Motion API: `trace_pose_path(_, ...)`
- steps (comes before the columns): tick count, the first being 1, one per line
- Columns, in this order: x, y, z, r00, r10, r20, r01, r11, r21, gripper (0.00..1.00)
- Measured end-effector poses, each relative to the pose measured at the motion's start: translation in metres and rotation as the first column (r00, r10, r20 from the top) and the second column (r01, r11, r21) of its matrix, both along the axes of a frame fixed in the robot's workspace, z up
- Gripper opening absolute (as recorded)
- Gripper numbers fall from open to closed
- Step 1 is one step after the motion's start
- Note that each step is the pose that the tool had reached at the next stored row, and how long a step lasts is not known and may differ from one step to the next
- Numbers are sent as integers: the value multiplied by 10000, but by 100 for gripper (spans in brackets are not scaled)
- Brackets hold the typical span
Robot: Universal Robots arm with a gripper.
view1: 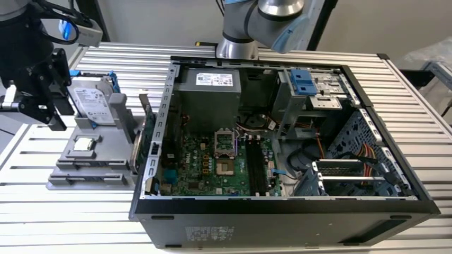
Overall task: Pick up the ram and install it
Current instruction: 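Pick up the ram and move it above insertion slot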
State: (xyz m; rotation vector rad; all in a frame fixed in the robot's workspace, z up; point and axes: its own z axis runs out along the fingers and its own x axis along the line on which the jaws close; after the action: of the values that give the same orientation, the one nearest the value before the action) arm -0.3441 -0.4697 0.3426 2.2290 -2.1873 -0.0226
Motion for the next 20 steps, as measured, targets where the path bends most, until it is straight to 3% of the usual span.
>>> trace_pose_path(20,-1,1,-183,10000,-3,-1,3,10000,-3,100)
